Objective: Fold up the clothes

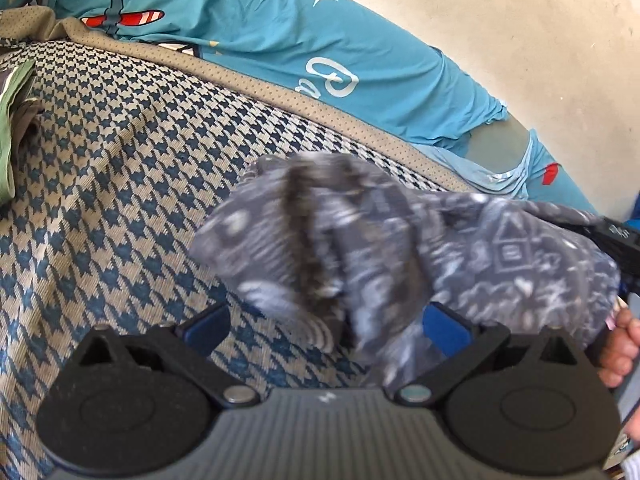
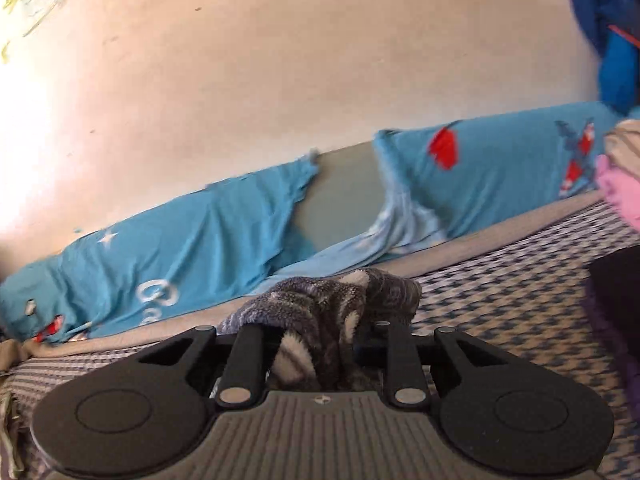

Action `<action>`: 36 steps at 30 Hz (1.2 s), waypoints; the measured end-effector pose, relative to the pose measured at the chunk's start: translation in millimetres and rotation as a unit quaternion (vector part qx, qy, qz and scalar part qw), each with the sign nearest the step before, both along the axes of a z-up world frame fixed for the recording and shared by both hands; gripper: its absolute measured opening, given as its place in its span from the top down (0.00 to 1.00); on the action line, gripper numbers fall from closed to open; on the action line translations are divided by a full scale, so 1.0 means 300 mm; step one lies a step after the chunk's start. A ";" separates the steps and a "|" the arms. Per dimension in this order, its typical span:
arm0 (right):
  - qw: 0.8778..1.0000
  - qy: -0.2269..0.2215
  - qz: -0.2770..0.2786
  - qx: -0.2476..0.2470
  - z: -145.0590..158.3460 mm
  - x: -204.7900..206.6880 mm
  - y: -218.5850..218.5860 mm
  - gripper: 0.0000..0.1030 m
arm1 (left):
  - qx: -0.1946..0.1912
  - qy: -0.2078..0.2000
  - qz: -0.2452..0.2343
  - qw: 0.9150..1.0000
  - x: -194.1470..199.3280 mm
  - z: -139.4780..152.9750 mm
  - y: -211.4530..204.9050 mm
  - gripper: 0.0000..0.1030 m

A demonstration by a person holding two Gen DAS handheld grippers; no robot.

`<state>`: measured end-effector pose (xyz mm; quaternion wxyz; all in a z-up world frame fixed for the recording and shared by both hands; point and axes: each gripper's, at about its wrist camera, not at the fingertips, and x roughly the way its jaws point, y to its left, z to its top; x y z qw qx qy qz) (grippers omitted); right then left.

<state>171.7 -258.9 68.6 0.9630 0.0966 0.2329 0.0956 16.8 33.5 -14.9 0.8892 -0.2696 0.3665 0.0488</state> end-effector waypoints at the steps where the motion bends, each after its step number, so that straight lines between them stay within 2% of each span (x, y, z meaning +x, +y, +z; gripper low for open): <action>1: 1.000 0.004 -0.013 -0.005 0.000 0.002 -0.028 0.79 | 0.001 0.003 0.001 1.000 -0.002 -0.004 0.002 0.00; 6: 0.996 0.077 -0.038 -0.018 -0.062 0.020 -0.147 0.76 | 0.013 0.022 0.000 1.000 -0.022 -0.033 0.000 0.00; 9: 0.991 0.118 -0.052 -0.026 -0.097 0.028 -0.216 0.65 | 0.010 0.036 -0.007 0.999 -0.033 -0.058 -0.003 0.00; 11: 0.993 0.109 -0.046 -0.030 -0.085 0.005 -0.226 0.53 | 0.013 0.035 -0.007 0.999 -0.049 -0.071 -0.006 0.00; 14: 0.995 0.086 -0.036 -0.048 -0.052 -0.019 -0.215 0.45 | 0.038 0.029 -0.011 0.999 -0.073 -0.079 -0.029 0.00; 16: 0.995 0.074 -0.036 -0.053 -0.037 -0.038 -0.214 0.43 | 0.061 0.028 -0.020 0.998 -0.085 -0.083 -0.052 0.00; 19: 0.996 0.072 -0.035 -0.035 -0.023 -0.070 -0.232 0.40 | 0.111 0.030 -0.038 0.993 -0.095 -0.090 -0.100 0.00; 21: 0.997 0.070 -0.034 -0.025 -0.018 -0.099 -0.244 0.39 | 0.129 0.030 -0.039 0.990 -0.103 -0.091 -0.122 0.00; 32: 0.995 0.087 -0.045 0.018 -0.049 -0.289 -0.309 0.28 | 0.140 0.018 -0.038 0.989 -0.142 -0.087 -0.141 0.00; 36: 0.992 0.105 -0.059 0.023 -0.087 -0.360 -0.333 0.28 | 0.148 0.017 -0.040 0.988 -0.161 -0.087 -0.152 0.00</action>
